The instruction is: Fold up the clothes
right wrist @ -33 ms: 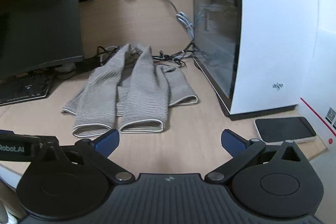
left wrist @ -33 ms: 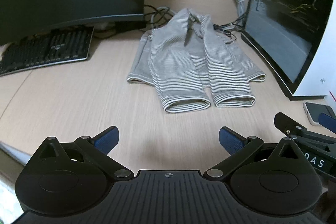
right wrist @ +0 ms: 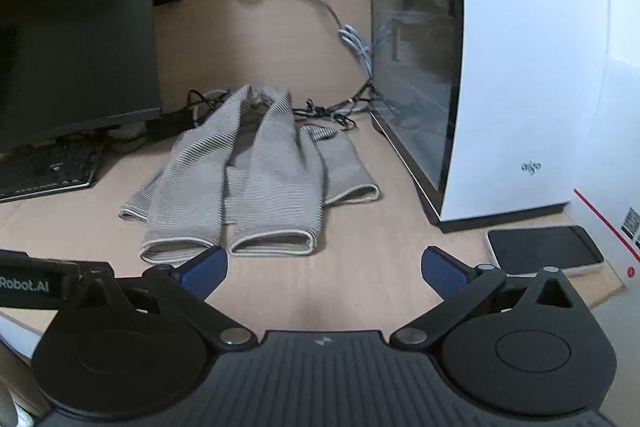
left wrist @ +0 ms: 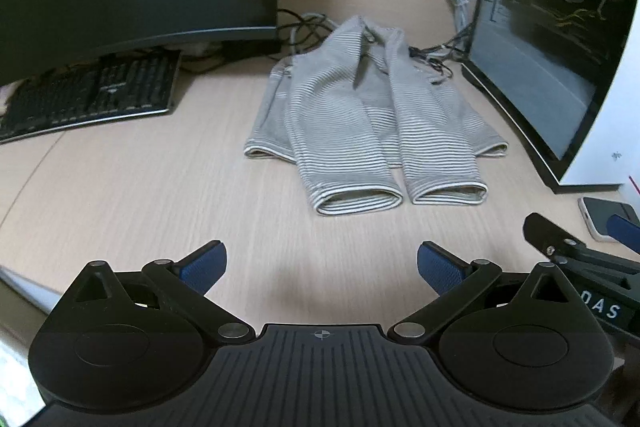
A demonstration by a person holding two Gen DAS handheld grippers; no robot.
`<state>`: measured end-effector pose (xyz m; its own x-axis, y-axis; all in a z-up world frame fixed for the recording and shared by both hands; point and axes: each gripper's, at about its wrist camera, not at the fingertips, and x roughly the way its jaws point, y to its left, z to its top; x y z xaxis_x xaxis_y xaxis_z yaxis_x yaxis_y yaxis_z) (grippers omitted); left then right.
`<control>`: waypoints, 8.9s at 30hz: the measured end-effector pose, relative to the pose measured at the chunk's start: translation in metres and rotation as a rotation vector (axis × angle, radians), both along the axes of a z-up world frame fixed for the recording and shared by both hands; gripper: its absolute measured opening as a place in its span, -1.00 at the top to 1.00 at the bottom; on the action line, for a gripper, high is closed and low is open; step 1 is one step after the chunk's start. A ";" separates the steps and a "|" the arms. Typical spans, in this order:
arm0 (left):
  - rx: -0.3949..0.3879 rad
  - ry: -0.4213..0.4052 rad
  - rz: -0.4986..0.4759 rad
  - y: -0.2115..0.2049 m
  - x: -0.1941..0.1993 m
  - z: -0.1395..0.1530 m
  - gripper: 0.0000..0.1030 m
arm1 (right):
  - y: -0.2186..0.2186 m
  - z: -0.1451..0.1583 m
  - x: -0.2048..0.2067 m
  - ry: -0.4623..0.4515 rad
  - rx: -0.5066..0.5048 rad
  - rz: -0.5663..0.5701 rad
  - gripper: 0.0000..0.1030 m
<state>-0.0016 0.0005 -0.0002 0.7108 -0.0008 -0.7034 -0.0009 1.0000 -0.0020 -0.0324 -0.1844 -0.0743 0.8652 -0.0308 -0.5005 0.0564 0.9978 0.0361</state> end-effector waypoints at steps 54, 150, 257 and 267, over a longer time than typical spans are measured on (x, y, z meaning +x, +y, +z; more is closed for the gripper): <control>0.002 0.021 0.024 0.003 0.005 -0.006 -1.00 | 0.006 -0.007 0.023 0.025 0.020 0.043 -1.00; -0.495 -0.091 0.020 0.249 0.217 0.021 0.43 | 0.056 -0.025 0.160 0.221 -0.095 0.127 -0.13; -0.172 -0.140 0.112 0.385 0.063 0.011 -1.00 | 0.284 -0.033 0.240 0.518 0.453 0.589 0.16; -0.234 -0.150 0.080 0.370 0.078 0.015 -1.00 | 0.267 0.027 0.243 0.333 0.280 0.788 0.92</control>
<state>0.0763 0.3703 0.0146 0.8115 -0.0906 -0.5773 -0.0619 0.9690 -0.2391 0.2106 0.0825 -0.0475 0.3923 0.6712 -0.6290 -0.5896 0.7084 0.3882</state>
